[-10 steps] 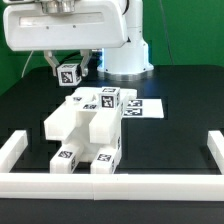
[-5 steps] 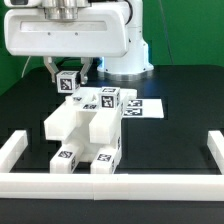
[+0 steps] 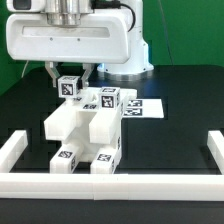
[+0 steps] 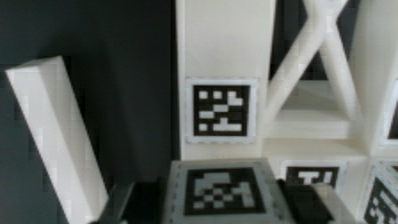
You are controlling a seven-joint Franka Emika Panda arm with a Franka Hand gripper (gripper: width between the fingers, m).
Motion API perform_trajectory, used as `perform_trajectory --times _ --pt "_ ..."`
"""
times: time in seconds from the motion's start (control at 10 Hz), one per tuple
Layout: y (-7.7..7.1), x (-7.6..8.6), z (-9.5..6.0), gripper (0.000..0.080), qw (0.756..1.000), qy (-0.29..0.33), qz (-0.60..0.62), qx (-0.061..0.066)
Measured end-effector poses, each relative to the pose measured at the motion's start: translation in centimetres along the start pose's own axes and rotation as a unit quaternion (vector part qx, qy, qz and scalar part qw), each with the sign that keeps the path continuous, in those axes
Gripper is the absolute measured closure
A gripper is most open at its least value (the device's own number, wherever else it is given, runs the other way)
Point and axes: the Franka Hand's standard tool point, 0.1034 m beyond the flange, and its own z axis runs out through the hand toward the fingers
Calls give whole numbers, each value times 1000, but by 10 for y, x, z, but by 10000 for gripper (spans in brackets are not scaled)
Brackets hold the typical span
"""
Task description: Assemble chair
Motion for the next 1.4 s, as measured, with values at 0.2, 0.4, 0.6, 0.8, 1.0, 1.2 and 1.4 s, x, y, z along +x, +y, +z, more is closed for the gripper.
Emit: perform_trajectory --times 0.2,0.4,0.6,0.8,1.0,1.2,1.4 --pt "-1 6 1 514 1000 3 -2 -4" --pt "3 7 4 514 1000 3 -1 -8" --pt "4 4 8 514 1000 1 -1 -12" --pt "5 3 9 514 1000 1 -1 -13" --pt "6 2 9 514 1000 1 -1 -13" --pt "6 2 9 423 1000 1 -1 -13" --pt "6 2 9 173 1000 1 -1 -13"
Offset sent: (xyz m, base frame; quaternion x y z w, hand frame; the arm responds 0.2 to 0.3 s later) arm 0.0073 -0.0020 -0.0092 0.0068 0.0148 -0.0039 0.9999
